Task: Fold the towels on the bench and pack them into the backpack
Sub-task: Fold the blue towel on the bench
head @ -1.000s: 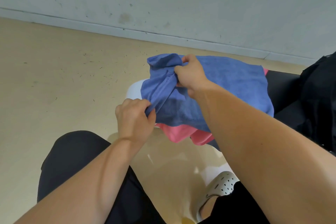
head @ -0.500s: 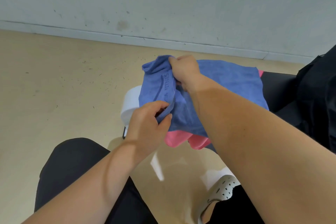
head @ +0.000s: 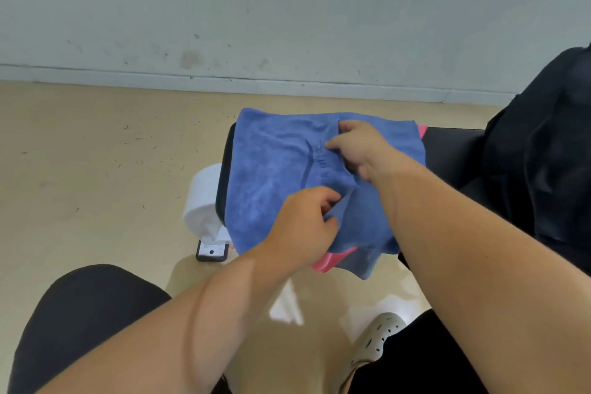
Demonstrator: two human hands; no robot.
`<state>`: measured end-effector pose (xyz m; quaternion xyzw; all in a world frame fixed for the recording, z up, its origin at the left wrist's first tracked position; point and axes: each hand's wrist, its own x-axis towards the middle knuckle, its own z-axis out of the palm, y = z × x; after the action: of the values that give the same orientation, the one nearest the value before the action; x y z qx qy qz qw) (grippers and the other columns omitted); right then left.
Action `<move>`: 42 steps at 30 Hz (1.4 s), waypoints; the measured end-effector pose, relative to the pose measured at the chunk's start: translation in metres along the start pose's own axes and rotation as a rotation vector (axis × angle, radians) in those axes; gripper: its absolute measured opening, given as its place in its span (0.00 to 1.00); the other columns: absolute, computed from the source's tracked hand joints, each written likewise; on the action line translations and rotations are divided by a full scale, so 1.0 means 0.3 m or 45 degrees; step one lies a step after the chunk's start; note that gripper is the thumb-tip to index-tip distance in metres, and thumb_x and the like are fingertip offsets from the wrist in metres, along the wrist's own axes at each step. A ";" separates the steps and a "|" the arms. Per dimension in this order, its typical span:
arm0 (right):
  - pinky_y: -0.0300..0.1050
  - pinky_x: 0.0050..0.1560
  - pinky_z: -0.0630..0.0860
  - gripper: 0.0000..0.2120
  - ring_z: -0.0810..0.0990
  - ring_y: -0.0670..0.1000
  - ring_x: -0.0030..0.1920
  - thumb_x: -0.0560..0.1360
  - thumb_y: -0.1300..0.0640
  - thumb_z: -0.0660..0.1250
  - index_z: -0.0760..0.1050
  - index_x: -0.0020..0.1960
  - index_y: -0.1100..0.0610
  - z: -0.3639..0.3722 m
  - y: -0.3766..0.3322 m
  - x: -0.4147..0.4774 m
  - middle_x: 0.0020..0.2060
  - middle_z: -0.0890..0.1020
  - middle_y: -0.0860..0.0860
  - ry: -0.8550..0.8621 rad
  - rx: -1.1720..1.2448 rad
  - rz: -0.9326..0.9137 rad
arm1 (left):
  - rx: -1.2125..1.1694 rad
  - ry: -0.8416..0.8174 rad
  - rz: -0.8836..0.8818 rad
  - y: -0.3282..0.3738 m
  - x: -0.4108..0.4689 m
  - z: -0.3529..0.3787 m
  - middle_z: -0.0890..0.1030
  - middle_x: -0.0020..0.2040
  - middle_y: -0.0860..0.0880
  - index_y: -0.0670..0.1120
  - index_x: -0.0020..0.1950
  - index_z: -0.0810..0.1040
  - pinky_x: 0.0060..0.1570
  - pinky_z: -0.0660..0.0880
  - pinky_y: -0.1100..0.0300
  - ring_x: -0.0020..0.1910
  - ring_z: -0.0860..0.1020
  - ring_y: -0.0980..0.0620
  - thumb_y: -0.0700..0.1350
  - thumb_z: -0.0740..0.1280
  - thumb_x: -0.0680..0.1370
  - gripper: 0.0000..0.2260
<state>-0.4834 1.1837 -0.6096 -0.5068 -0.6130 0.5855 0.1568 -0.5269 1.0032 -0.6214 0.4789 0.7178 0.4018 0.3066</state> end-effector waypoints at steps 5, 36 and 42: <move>0.60 0.45 0.82 0.17 0.84 0.59 0.45 0.75 0.71 0.59 0.80 0.53 0.53 -0.007 0.029 0.013 0.49 0.85 0.59 0.013 -0.021 -0.061 | 0.138 0.001 0.029 -0.027 0.003 0.051 0.77 0.32 0.48 0.44 0.41 0.79 0.36 0.74 0.45 0.34 0.74 0.47 0.35 0.62 0.70 0.08; 0.70 0.75 0.38 0.33 0.42 0.61 0.80 0.79 0.31 0.48 0.60 0.78 0.46 0.155 0.079 -0.090 0.80 0.52 0.54 0.027 -1.605 -0.523 | 0.589 0.482 -0.472 -0.238 -0.065 -0.183 0.79 0.29 0.53 0.49 0.33 0.76 0.35 0.78 0.52 0.32 0.78 0.51 0.61 0.69 0.72 0.18; 0.66 0.75 0.46 0.27 0.47 0.61 0.80 0.80 0.32 0.47 0.58 0.77 0.35 0.328 0.008 -0.062 0.80 0.53 0.53 -0.247 -1.566 -0.595 | 0.492 0.431 -0.463 -0.277 -0.115 -0.188 0.79 0.29 0.53 0.49 0.35 0.75 0.36 0.77 0.52 0.32 0.79 0.52 0.61 0.71 0.70 0.16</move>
<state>-0.5515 1.1132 -0.6302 -0.3027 -0.9404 0.1227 -0.0941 -0.5979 0.9369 -0.6643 0.3185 0.8955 0.2706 0.1530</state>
